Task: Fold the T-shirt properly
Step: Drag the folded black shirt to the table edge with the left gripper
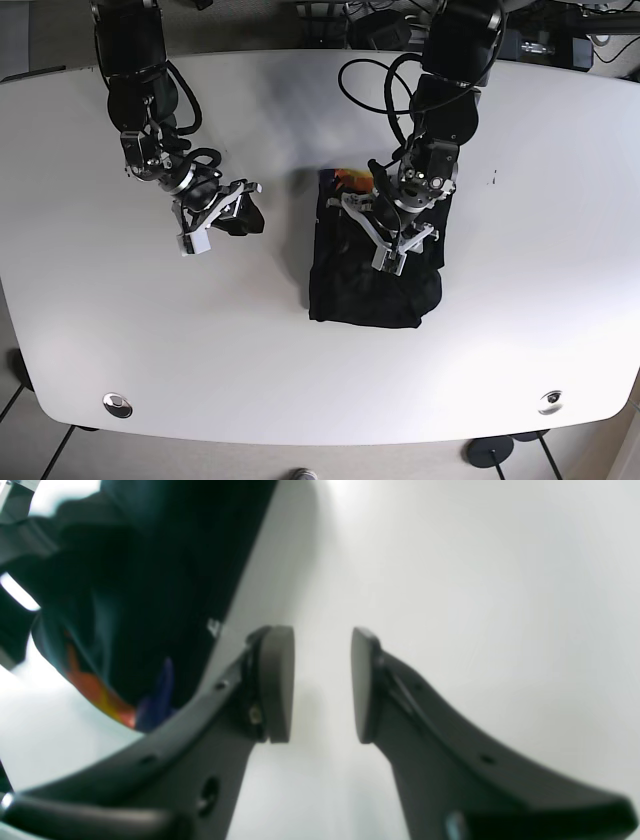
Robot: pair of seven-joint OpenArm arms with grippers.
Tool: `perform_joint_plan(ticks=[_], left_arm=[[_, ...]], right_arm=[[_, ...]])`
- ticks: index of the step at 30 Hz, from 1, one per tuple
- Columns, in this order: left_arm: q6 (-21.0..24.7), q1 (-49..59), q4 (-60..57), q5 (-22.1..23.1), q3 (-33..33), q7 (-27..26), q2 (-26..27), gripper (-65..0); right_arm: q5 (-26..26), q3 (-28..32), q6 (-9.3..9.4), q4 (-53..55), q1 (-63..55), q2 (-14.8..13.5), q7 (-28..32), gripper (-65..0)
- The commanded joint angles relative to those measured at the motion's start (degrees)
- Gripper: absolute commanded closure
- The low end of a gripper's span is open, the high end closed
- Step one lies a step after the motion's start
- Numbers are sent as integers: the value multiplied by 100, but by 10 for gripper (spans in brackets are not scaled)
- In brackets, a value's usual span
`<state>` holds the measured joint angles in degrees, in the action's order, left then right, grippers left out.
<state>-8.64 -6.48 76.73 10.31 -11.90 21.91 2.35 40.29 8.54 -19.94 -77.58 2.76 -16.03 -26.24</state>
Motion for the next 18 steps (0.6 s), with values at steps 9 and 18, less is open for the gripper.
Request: perform_joint_plan(ticks=[9,18], left_arm=[[-1399,380,-706,697,1625,310,2152,-390],[-2727,679,-2350,706,2830,266,3901,-390]], right_arm=[[582,-14,-85,-132,106,-89,96,-181],[546,-14,-85,-783,44,-98,96,-181]])
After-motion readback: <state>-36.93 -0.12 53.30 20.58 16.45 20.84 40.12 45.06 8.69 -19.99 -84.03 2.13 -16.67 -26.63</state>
